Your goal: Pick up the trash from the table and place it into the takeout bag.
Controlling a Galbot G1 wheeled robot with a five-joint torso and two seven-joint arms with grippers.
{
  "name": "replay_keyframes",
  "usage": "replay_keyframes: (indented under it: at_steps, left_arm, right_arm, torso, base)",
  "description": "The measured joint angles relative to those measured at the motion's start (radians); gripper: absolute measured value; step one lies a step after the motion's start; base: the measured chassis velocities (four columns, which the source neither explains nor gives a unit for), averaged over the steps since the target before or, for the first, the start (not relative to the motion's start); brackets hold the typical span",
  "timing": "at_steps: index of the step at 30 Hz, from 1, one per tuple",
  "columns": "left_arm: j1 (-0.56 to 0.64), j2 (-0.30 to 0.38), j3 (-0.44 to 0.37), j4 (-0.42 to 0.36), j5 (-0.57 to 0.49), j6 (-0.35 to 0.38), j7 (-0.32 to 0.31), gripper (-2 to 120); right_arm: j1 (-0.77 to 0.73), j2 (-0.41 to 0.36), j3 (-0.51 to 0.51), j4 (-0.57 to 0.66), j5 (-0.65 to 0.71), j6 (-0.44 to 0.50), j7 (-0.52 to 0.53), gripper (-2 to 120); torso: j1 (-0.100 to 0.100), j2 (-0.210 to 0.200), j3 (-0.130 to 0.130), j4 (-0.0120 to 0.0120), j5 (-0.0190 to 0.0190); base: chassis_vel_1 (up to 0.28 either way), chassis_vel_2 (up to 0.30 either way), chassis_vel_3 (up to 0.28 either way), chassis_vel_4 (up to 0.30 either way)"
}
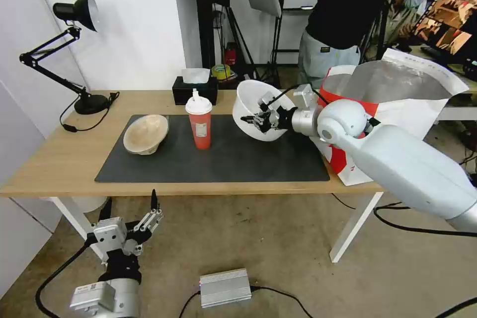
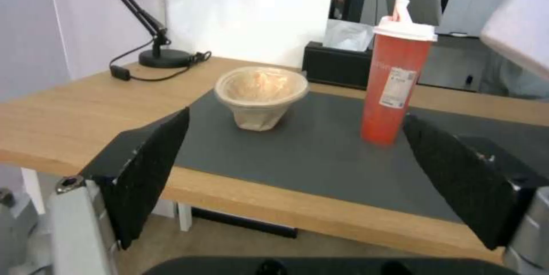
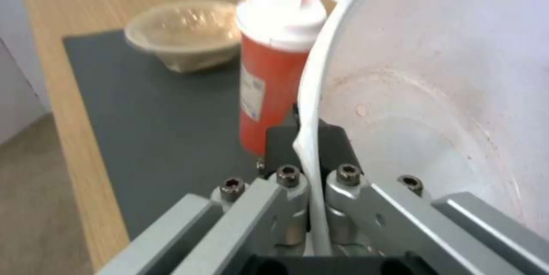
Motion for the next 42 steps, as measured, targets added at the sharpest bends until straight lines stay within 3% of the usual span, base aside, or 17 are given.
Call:
replay_keyframes:
  at_steps: [16,29,42]
  left_arm:
    - [0.001,-0.009,-0.004,-0.008,0.009,0.000,-0.003,100]
    - [0.001,-0.002,-0.006,0.001,0.014,-0.001,-0.005,100]
    - [-0.008,0.019,-0.001,0.006,0.005,-0.001,-0.011,100]
  right_arm:
    - [0.090,-0.030,0.033,0.020,0.053,0.038,-0.041,0]
    - [0.155,-0.021,0.092,-0.013,0.076,0.046,-0.048,0]
    - [0.269,-0.069,0.104,-0.065,0.106,0.046,-0.057,0]
  torso:
    - [0.000,0.000,0.000,0.0001,0.0000]
    - [0.000,0.000,0.000,0.0000,0.0001]
    - [0.000,0.000,0.000,0.0000,0.0000]
  base:
    - [0.000,0.000,0.000,0.000]
    - [0.000,0.000,0.000,0.000]
    - [0.000,0.000,0.000,0.000]
